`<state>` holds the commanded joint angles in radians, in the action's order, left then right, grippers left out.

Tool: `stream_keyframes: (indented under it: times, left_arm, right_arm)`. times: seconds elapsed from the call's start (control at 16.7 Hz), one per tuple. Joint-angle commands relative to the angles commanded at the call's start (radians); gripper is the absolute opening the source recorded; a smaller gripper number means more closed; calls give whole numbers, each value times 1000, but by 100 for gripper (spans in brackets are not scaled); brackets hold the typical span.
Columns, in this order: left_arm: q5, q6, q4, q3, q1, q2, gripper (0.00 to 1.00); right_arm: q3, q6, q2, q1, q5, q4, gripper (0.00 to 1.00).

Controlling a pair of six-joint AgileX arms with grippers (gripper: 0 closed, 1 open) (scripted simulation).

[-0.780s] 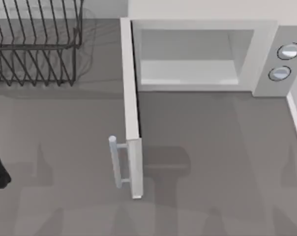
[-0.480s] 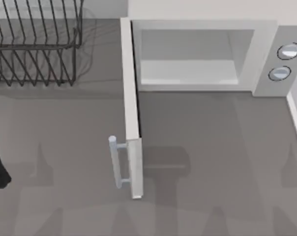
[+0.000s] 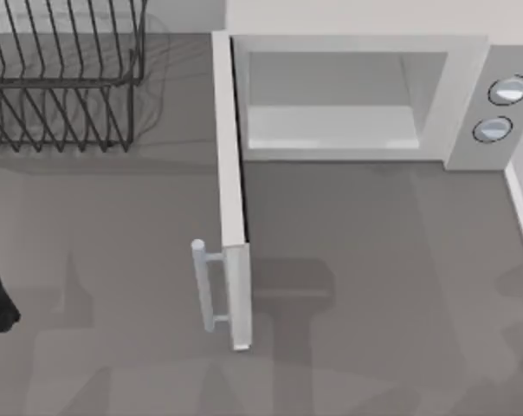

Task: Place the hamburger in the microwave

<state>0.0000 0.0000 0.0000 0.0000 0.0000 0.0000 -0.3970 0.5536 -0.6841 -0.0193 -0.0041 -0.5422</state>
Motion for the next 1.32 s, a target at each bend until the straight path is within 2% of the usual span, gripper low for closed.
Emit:
stream_keyframes:
  times: [0.3, 0.54, 1.02, 1.32]
  left_arm:
    - [0, 0, 0, 0, 0, 0, 100]
    - [0, 0, 0, 0, 0, 0, 100]
    - [0, 0, 0, 0, 0, 0, 100]
    - [0, 0, 0, 0, 0, 0, 100]
  right_arm:
    - [-210, 317, -433, -14, 0, -307, 100]
    - [-320, 455, -604, -21, 4, -429, 100]
    - [-326, 475, -636, -18, 5, -434, 100]
    - [-228, 473, -737, -19, 5, -226, 100]
